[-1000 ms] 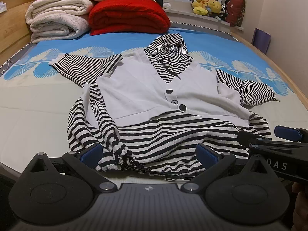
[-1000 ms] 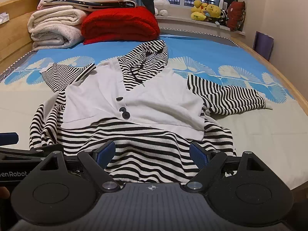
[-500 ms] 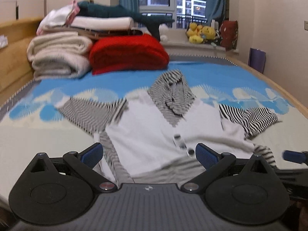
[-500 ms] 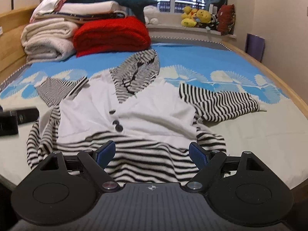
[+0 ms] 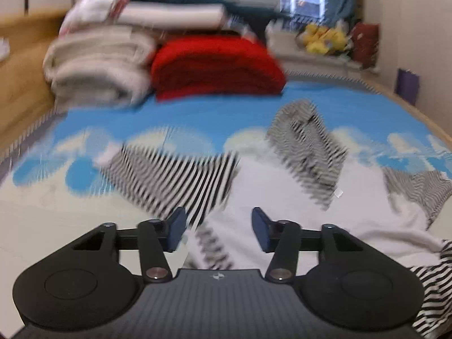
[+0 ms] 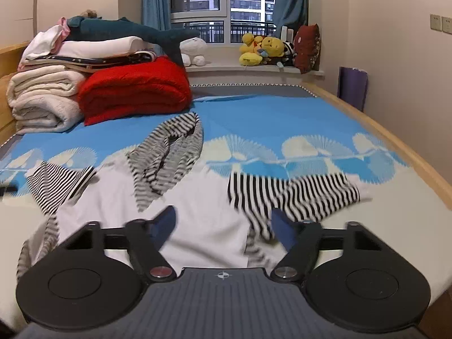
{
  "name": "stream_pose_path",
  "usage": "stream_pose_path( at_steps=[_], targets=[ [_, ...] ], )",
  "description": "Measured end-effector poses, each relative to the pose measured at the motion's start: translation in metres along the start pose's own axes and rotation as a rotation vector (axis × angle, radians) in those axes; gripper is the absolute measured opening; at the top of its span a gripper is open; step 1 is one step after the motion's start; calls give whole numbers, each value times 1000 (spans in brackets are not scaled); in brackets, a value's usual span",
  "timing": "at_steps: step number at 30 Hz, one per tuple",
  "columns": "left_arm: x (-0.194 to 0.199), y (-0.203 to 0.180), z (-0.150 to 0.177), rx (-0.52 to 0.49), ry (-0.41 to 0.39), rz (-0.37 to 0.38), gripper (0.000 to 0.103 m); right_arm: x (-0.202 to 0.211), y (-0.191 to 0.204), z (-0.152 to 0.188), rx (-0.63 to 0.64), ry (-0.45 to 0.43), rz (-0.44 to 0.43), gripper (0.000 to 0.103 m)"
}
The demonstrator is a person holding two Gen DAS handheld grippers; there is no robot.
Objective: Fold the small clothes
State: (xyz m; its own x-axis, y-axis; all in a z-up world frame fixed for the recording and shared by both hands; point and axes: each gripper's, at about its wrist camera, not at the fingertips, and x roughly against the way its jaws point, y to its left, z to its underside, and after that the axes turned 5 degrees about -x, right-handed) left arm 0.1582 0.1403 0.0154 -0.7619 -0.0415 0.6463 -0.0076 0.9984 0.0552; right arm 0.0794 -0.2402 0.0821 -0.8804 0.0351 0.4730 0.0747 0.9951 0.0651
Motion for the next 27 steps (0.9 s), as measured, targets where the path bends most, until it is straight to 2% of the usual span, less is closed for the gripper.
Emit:
stream_pose_path(
  at_steps=[1, 3, 5, 8, 11, 14, 15, 18, 20, 27],
  targets=[
    [-8, 8, 4, 38, 35, 15, 43, -11, 1, -7, 1, 7, -9, 55],
    [-17, 23, 5, 97, 66, 39, 36, -28, 5, -21, 14, 3, -31, 34],
    [-23, 33, 1, 103, 51, 16, 31, -51, 16, -33, 28, 8, -75, 27],
    [-40, 44, -1, 97, 58, -23, 29, -87, 39, -41, 57, 32, -130, 28],
    [-60, 54, -3, 85, 87, -76, 26, -115, 55, -35, 39, 70, -171, 28],
    [-86, 66, -7, 58, 75, -123, 26, -134, 70, -20, 9, 179, -195, 28],
    [-96, 71, -9, 68, 69, -127, 26, -137, 75, -18, 11, 190, -211, 28],
    [-125, 93, -16, 115, 43, -144, 26, -141, 93, -19, 84, 163, -231, 31],
    [-148, 108, -16, 169, 25, -148, 26, -143, 101, -19, 143, 132, -215, 34],
    [-212, 175, -14, 347, 2, -212, 26, -171, 92, -9, 136, 276, -191, 34]
  ],
)
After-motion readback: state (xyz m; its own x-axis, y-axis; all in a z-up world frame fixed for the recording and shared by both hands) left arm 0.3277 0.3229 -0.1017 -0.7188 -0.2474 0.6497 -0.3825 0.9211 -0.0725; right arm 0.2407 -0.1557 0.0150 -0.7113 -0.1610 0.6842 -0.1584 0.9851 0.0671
